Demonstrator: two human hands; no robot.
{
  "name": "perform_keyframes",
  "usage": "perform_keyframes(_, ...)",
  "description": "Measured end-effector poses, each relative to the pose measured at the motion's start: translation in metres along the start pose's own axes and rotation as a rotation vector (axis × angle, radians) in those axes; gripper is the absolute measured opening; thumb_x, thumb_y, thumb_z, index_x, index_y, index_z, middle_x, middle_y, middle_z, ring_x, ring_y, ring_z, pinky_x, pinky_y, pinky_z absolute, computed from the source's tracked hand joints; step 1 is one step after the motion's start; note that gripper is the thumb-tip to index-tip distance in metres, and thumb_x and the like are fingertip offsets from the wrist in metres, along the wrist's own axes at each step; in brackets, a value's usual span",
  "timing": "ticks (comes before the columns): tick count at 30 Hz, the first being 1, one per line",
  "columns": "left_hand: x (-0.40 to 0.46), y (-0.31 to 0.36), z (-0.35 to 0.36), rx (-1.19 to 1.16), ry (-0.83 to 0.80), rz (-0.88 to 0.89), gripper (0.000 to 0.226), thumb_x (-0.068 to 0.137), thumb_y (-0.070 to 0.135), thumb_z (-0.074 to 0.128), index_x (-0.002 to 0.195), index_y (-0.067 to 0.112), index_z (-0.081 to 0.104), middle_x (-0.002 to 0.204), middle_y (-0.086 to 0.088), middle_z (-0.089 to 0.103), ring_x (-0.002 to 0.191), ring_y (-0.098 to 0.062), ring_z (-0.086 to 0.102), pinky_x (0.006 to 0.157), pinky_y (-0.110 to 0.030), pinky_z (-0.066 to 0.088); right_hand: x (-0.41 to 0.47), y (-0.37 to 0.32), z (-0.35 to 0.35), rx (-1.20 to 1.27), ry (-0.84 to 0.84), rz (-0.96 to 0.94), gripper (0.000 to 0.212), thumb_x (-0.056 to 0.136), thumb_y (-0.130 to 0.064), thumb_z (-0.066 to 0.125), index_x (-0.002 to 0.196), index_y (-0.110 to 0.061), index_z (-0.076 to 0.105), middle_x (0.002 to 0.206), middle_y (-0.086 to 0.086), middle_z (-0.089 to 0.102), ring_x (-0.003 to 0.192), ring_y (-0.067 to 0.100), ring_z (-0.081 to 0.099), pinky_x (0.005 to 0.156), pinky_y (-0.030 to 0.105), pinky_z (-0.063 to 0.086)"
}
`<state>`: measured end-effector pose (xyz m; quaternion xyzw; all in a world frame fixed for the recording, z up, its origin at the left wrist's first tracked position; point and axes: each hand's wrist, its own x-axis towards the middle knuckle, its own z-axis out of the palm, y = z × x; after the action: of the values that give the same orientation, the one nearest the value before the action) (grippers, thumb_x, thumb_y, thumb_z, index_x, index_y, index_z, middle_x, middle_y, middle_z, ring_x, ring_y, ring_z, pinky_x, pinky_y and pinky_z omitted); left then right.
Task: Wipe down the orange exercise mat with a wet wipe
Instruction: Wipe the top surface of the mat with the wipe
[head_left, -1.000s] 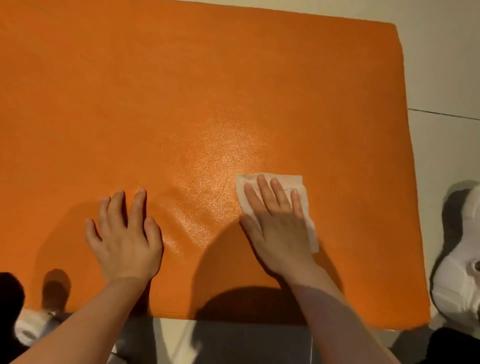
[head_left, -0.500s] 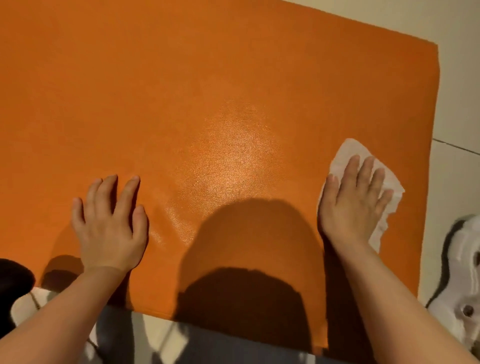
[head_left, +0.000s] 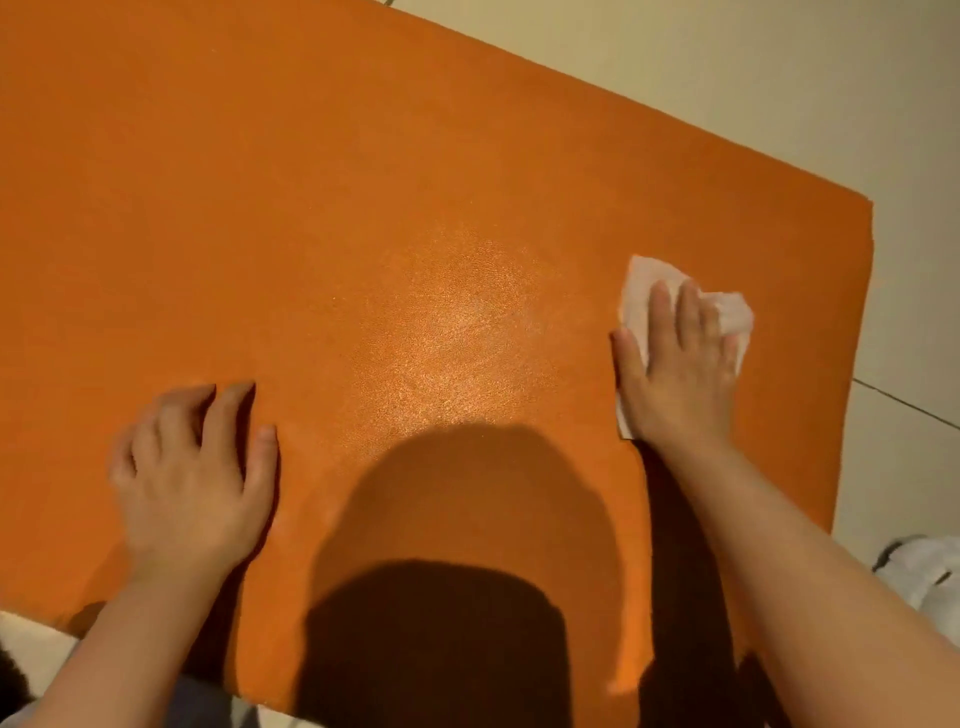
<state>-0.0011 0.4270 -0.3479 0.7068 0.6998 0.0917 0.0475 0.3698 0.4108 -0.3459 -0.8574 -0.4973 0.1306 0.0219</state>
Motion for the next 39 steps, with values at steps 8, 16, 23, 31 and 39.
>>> perform_keyframes(8, 0.079, 0.080, 0.033, -0.086, -0.031, -0.084, 0.056, 0.097, 0.045, 0.030, 0.148, 0.025, 0.039, 0.158, -0.010, 0.028, 0.149, -0.030, 0.014, 0.114, -0.065, 0.004, 0.037, 0.061, -0.020, 0.026, 0.086, 0.418, 0.060, 0.105, -0.045, 0.014, 0.158, -0.018, 0.007, 0.165, 0.010, -0.001, 0.151, 0.028, -0.002, 0.121, 0.051, -0.001)
perform_keyframes(16, 0.080, 0.087, 0.037, -0.064, -0.018, -0.164, 0.057, 0.093, 0.044, 0.032, 0.147, 0.027, 0.041, 0.158, -0.007, 0.029, 0.149, -0.025, 0.015, 0.115, -0.062, 0.005, 0.048, -0.057, 0.001, 0.028, -0.035, -0.285, 0.067, 0.096, -0.047, 0.003, 0.156, -0.024, 0.019, 0.164, 0.004, 0.008, 0.151, 0.029, 0.001, 0.121, 0.044, -0.005)
perform_keyframes(23, 0.080, 0.087, 0.037, -0.072, 0.019, -0.190, 0.058, 0.090, 0.043, 0.035, 0.143, 0.024, 0.047, 0.153, -0.011, 0.035, 0.146, -0.029, 0.021, 0.113, -0.063, 0.010, 0.124, -0.082, -0.013, -0.066, -0.158, -0.379, 0.060, 0.103, -0.055, 0.015, 0.156, -0.034, -0.003, 0.163, -0.006, -0.015, 0.149, 0.014, -0.017, 0.116, 0.040, -0.018)
perform_keyframes(31, 0.081, 0.086, 0.038, -0.057, 0.005, -0.211, 0.058, 0.091, 0.043, 0.034, 0.144, 0.023, 0.047, 0.153, -0.011, 0.034, 0.147, -0.029, 0.019, 0.114, -0.062, 0.009, 0.175, 0.050, -0.048, 0.031, 0.066, 0.352, 0.061, 0.104, -0.049, 0.011, 0.158, -0.022, 0.007, 0.165, 0.008, -0.001, 0.151, 0.027, -0.003, 0.121, 0.049, -0.003)
perform_keyframes(39, 0.082, 0.086, 0.038, -0.040, 0.030, -0.203, 0.059, 0.091, 0.043, 0.033, 0.144, 0.022, 0.048, 0.152, -0.012, 0.035, 0.146, -0.031, 0.021, 0.114, -0.062, 0.010, 0.178, -0.059, -0.017, 0.002, 0.074, 0.147, 0.055, 0.106, -0.038, 0.021, 0.157, -0.024, 0.007, 0.165, 0.005, 0.000, 0.151, 0.028, -0.003, 0.119, 0.045, -0.005)
